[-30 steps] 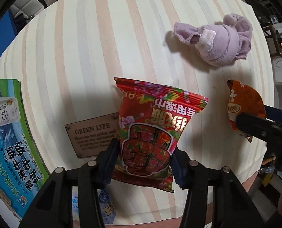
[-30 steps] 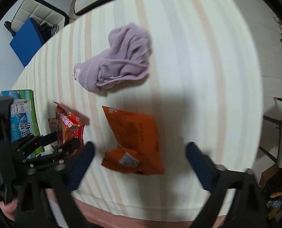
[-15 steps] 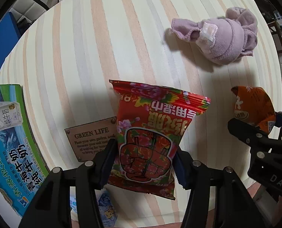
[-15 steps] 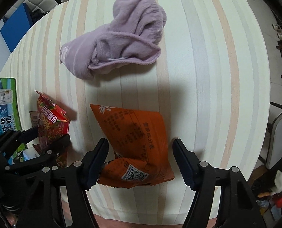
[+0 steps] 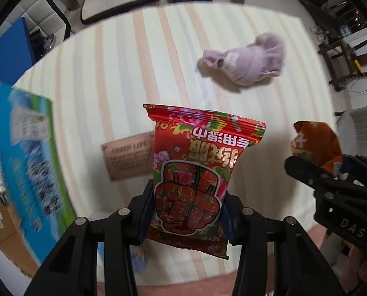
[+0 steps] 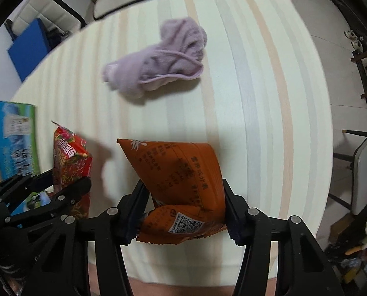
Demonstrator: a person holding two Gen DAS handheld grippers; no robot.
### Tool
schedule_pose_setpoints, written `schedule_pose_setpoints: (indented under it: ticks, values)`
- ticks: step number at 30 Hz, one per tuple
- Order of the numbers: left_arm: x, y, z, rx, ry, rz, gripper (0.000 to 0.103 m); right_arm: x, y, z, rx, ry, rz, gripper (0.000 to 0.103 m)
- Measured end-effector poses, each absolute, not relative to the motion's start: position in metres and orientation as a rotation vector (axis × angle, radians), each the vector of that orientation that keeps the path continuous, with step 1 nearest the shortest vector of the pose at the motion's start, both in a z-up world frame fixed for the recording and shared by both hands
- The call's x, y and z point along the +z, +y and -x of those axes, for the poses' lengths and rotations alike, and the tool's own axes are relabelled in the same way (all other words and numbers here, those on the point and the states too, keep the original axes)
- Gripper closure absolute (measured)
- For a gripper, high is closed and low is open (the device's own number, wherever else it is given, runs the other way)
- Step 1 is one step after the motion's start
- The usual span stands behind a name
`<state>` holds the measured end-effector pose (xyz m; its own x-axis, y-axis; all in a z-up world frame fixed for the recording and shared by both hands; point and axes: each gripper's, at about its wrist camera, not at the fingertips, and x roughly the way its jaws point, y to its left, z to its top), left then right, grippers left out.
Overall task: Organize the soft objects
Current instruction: 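Carry both bags into the cardboard box and open both tools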
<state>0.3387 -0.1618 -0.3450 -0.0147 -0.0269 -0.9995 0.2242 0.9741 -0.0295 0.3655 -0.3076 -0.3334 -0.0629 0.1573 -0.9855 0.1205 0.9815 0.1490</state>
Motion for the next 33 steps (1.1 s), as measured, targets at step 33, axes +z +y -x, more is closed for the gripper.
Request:
schedule_pose_setpoints:
  ticks: [33]
  values:
    - [-0.258,0.269,-0.351,0.112,1.587,0.108,0.06,-0.269,0.132,-0.324,0.361,1.583,-0.181,0.045]
